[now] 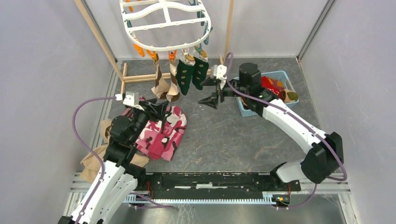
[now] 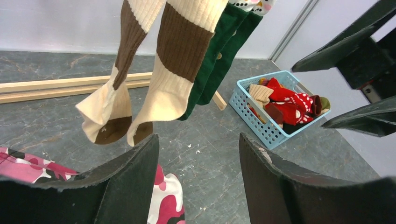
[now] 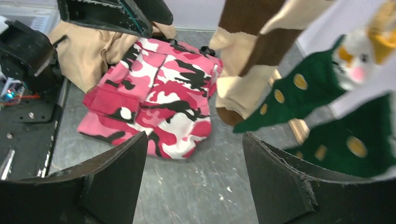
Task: Clip the socks to the hanger
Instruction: Rotate the hanger at the clothesline.
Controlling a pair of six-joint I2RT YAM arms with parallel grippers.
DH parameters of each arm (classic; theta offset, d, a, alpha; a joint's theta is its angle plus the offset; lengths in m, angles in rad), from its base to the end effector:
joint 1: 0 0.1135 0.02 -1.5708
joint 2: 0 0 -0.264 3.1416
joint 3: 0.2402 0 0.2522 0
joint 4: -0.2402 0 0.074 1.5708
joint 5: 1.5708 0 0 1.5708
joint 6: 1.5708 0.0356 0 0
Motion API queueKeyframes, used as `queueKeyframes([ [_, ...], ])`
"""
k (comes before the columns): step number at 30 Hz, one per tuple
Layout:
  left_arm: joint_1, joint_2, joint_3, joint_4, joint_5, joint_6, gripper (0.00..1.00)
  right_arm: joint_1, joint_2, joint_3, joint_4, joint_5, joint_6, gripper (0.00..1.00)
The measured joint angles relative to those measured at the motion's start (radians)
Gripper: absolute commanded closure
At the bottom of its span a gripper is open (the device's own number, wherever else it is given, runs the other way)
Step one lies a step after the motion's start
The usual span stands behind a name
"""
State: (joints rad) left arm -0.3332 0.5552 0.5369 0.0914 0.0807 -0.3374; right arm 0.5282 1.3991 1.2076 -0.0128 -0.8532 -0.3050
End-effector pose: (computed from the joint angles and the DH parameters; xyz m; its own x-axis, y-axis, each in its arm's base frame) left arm 0.1416 -0.0521 0.3162 -0.0679 -0.3256 -0.9431 0.4022 0.8561 -0.3246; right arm 0.2648 0.1855 0.3661 0.1237 -0.1564 -0.9799 -0.9765 0.1564 -0.1482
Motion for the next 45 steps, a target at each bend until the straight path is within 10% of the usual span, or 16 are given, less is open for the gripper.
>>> queueKeyframes([
  [15, 0.0, -0.24, -0.002, -0.176, -0.053, -0.002, 0.3, 0.228, 0.273, 0.199, 0.071, 0.49, 0.23, 0.27],
  [28, 0.0, -0.267, -0.002, -0.225, -0.058, -0.032, 0.3, 0.222, 0.327, 0.233, 0.118, 0.625, 0.257, 0.87],
  [45, 0.0, -0.259, -0.002, -0.224, -0.053, -0.033, 0.3, 0.19, 0.278, 0.233, 0.08, 0.509, 0.237, 0.49],
])
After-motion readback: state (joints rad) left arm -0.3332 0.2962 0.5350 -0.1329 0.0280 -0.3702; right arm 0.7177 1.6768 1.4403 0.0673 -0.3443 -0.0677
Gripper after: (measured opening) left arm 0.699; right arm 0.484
